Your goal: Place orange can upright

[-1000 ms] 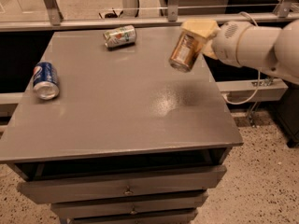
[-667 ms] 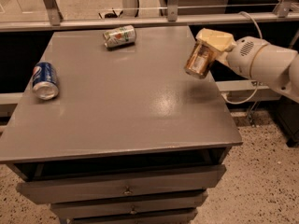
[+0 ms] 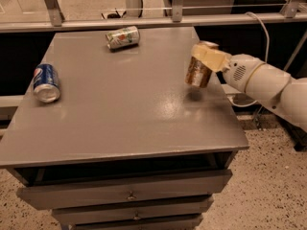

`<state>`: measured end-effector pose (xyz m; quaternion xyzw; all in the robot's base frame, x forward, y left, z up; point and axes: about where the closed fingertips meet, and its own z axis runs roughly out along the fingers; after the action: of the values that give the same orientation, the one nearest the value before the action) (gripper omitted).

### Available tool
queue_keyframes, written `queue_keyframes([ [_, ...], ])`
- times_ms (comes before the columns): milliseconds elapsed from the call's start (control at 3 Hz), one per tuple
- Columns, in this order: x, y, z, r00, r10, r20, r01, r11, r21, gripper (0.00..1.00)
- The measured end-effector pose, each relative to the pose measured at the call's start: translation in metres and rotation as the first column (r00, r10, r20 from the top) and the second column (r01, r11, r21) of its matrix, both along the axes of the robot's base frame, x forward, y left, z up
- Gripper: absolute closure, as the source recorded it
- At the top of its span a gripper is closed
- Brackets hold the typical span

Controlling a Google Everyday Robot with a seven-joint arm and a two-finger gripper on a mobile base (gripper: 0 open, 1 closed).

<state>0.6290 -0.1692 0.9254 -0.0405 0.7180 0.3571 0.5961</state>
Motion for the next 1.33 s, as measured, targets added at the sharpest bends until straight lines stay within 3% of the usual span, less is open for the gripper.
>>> queue_keyframes([
  [333, -0.01, 0.068, 0.027, 0.9717, 0.147, 0.185, -0.116, 0.979, -0.17, 1.0],
  [667, -0.02, 0.113, 0.037, 0.9058, 0.273, 0.324, -0.147, 0.92, -0.363, 1.0],
  [1000, -0.02, 0.122, 0.03, 0.8937, 0.307, 0.327, -0.165, 0.903, -0.397, 1.0],
  [1333, -0.016, 0.116, 0.024, 0.9095, 0.302, 0.285, -0.192, 0.914, -0.357, 1.0],
])
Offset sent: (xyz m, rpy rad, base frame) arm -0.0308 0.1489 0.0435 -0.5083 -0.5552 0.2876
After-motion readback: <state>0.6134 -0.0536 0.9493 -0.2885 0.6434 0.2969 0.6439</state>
